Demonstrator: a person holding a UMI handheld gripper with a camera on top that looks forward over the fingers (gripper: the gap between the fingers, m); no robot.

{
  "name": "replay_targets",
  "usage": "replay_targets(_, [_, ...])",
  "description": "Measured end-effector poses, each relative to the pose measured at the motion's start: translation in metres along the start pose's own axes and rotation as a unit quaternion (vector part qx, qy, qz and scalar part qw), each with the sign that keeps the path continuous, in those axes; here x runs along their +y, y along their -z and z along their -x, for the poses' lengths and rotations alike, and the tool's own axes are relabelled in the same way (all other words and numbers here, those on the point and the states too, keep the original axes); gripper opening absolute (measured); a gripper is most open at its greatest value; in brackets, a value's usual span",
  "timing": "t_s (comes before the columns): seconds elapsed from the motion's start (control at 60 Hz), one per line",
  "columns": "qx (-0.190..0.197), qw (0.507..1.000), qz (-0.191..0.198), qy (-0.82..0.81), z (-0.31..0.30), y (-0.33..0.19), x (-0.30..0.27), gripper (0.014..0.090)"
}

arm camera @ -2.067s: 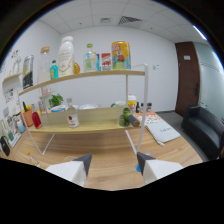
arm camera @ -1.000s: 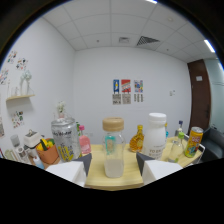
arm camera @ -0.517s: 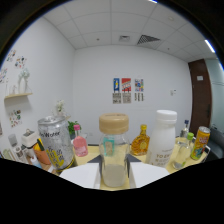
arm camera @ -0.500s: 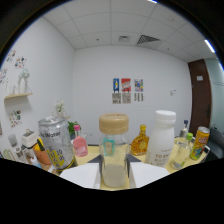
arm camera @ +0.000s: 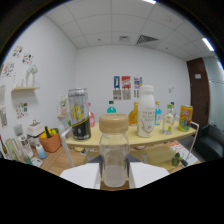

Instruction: Make me a cup of Mount Fuji.

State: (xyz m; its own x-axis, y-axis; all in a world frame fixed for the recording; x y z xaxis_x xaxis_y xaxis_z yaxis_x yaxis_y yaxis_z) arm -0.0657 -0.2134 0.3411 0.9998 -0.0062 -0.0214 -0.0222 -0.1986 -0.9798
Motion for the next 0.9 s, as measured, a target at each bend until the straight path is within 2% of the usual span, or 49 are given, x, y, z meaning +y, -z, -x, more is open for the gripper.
replay_targets(0.3, [-0.005,0.998,0.059,-0.015,0.005,-0.012,0.162,0.0376])
replay_targets(0.45, [-0.033,0.983,0.078,-0.165,0.009,-0.023,0.204,0.0375])
replay_targets(0.617, [-0.049,0.921,0.096,-0.375,0.007,-0.031,0.224,0.0376])
replay_targets(0.9, [-0.092,0.774,0.072,-0.622,0.010,-0.042,0.208,0.0374])
